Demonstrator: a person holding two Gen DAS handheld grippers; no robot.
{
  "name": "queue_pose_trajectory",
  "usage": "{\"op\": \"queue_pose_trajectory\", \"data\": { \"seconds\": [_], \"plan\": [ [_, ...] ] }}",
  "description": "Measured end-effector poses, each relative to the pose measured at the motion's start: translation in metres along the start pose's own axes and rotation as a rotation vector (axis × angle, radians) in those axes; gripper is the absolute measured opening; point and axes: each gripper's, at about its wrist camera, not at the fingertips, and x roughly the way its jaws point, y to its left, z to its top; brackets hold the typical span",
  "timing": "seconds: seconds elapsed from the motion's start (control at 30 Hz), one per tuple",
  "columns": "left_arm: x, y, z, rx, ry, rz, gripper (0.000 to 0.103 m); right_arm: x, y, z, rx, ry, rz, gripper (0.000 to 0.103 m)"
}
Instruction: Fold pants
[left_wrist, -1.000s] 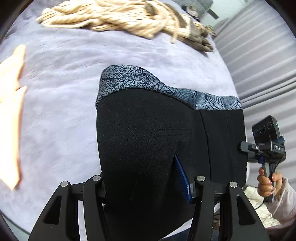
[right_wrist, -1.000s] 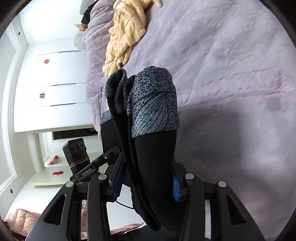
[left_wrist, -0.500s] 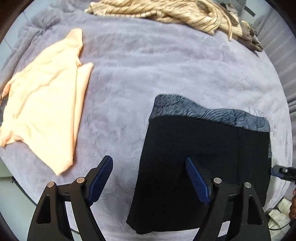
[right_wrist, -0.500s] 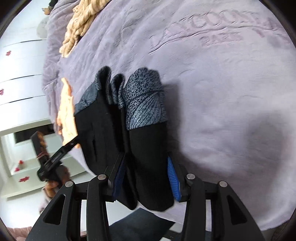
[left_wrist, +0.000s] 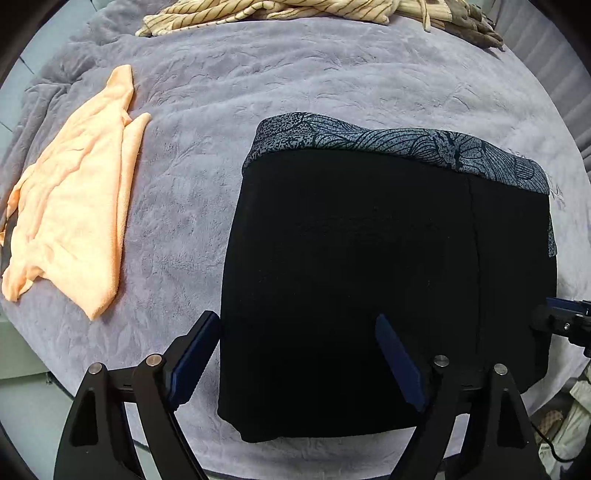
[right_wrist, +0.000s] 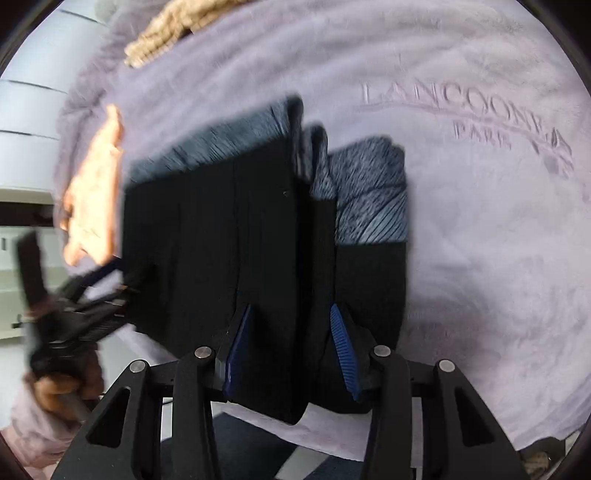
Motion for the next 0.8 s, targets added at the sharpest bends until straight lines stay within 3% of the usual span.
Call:
{"op": "queue_pose_trajectory", "data": {
  "seconds": [0.37, 0.57, 0.7, 0.8],
  "plan": [
    [-0.01, -0.015, -0.008, -0.012, -0.02, 0.014, 0.087, -0.015, -0.004, -0.018, 0.039, -0.018, 0.046, 0.051],
    [-0.03, -0.04, -0.024, 0.01, -0.048, 0.017, 0.087, -0.036, -0.013, -0.041, 0.048, -0.071, 0.05, 0.06],
    [-0.039, -0.057, -0.039, 0.037, -0.06, 0.016, 0.087, -0.047, -0.02, -0.058, 0.084, -0.108, 0.049, 0.074],
    [-0.049, -0.066, -0.052, 0.028, -0.069, -0.002, 0.087, -0.053, -0.028, -0.073, 0.103, -0.113, 0.038, 0.076]
  ]
}}
